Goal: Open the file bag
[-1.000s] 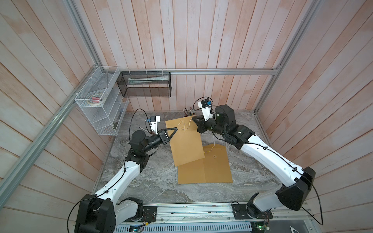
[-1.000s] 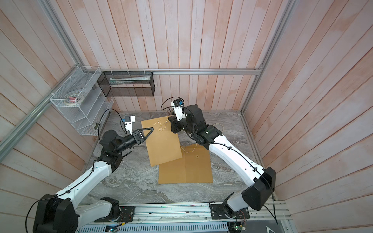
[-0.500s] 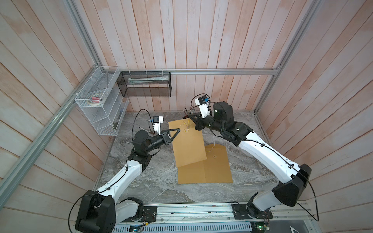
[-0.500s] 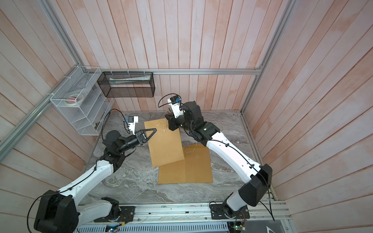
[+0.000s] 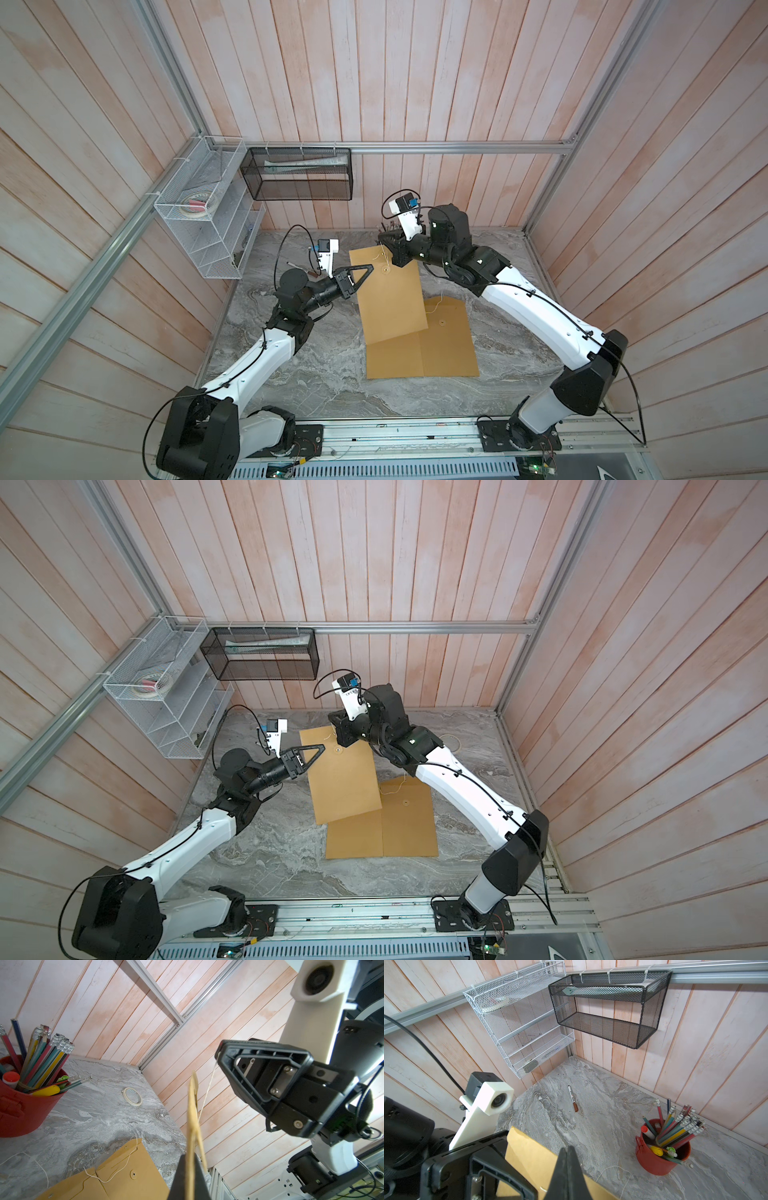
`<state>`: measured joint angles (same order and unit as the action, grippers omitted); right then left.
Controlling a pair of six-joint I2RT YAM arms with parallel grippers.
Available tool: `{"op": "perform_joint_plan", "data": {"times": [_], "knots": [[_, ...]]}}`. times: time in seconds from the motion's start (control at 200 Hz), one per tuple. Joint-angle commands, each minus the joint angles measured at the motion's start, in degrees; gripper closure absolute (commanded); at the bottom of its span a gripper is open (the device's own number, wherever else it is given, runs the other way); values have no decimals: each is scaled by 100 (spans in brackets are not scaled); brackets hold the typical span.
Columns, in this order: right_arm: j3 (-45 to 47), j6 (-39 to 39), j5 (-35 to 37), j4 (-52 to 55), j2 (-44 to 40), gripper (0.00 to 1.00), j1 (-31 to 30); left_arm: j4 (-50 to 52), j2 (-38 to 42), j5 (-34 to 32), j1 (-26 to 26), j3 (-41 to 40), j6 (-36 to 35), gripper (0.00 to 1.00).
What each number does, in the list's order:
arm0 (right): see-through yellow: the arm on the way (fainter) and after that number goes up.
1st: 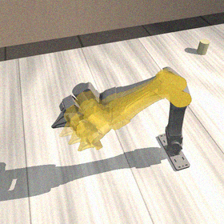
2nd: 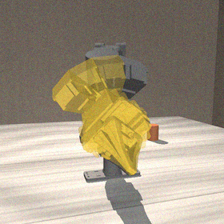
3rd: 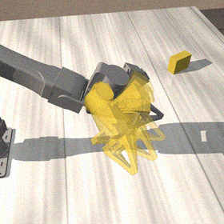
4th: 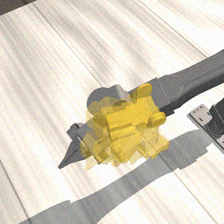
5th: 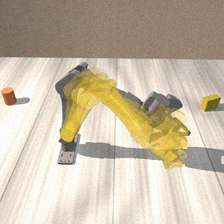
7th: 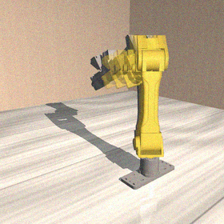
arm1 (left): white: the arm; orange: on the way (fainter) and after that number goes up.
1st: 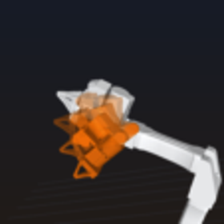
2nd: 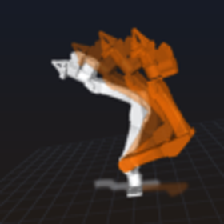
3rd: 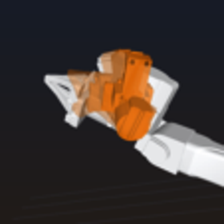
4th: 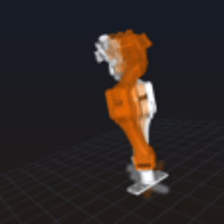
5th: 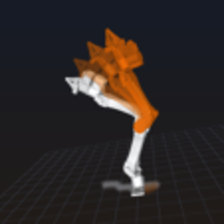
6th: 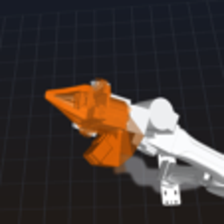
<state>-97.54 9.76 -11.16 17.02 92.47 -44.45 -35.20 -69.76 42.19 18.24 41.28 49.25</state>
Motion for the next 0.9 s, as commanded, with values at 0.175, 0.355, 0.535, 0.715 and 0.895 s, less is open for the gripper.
{"op": "perform_joint_plan", "data": {"times": [0.175, 0.355, 0.535, 0.715, 0.895], "knots": [[-470, -105, -157, 142, 287, 100, -188, -189, -42, 74, 31, -40, 49, 100], [-693, -131, -172, 201, 450, 100, -290, -203, -38, 87, 31, -48, 58, 100], [-930, -150, -197, 258, 600, 100, -378, -222, -22, 72, 31, -57, 67, 100], [-1020, -150, -242, 273, 681, 100, -451, -223, -27, 28, 30, -51, 76, 100], [-932, -133, -197, 260, 603, 100, -510, -218, -3, -67, 31, -40, 80, 100]]}}
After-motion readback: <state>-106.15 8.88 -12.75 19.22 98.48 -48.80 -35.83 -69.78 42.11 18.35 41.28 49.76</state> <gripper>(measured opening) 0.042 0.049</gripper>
